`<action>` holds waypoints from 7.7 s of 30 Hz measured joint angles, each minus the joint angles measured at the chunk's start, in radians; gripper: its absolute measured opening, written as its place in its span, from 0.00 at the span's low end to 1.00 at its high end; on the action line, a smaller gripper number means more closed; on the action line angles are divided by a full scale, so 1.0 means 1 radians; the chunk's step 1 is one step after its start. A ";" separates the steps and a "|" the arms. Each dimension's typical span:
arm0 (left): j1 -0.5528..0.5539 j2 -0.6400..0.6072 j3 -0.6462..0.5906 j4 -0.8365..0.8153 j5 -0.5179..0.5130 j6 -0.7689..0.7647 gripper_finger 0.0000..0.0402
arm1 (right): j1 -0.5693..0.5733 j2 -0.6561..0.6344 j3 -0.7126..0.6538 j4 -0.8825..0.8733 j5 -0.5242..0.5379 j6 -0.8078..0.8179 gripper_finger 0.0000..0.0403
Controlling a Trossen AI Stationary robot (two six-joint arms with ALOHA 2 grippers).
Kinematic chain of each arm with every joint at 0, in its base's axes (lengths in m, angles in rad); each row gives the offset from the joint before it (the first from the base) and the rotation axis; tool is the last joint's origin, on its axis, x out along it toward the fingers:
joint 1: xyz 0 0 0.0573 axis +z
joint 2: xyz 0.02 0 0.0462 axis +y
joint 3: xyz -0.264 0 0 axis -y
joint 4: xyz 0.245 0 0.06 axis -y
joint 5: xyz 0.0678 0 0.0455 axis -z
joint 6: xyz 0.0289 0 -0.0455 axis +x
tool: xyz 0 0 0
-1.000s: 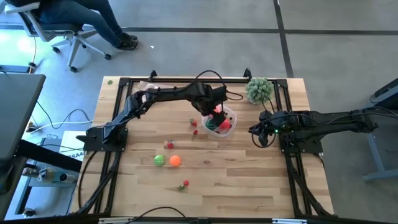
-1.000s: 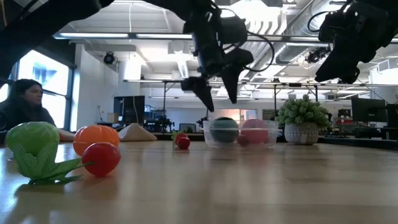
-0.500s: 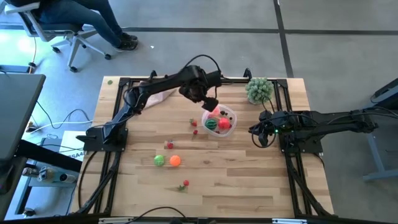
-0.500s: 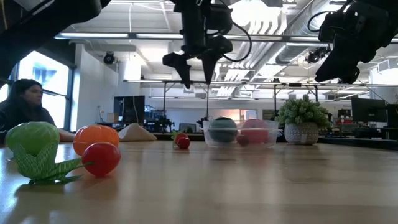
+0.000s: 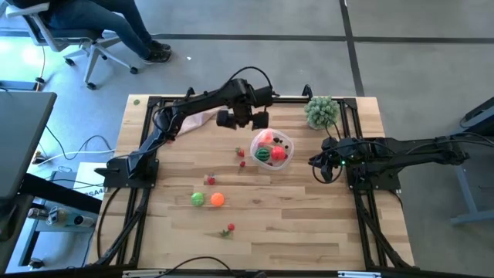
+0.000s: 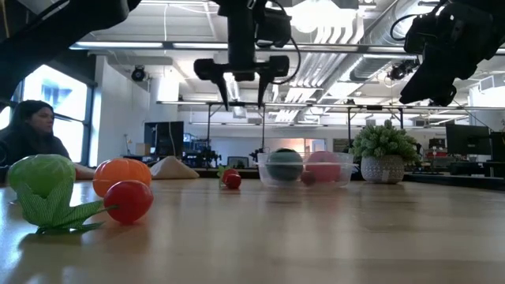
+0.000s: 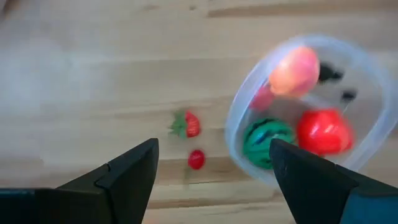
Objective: Pick and placing Produce into tupperware
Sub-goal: Put the strawberry into the transparent bin
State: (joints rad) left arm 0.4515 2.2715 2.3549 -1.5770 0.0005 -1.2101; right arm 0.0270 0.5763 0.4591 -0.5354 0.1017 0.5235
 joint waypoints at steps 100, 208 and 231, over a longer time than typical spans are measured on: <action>-0.028 -0.008 -0.537 0.399 0.130 -0.645 0.73 | 0.000 0.000 0.000 -0.007 0.000 -0.007 0.18; -0.085 -0.007 -0.540 0.369 0.051 -0.968 0.38 | 0.000 -0.007 0.000 -0.007 -0.005 -0.008 0.18; -0.090 -0.006 -0.602 0.417 0.085 -0.855 0.38 | 0.000 -0.006 0.000 -0.007 -0.004 -0.008 0.18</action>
State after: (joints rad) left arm 0.3613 2.2654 1.7527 -1.1598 0.0859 -2.0649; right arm 0.0271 0.5701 0.4591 -0.5424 0.0978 0.5159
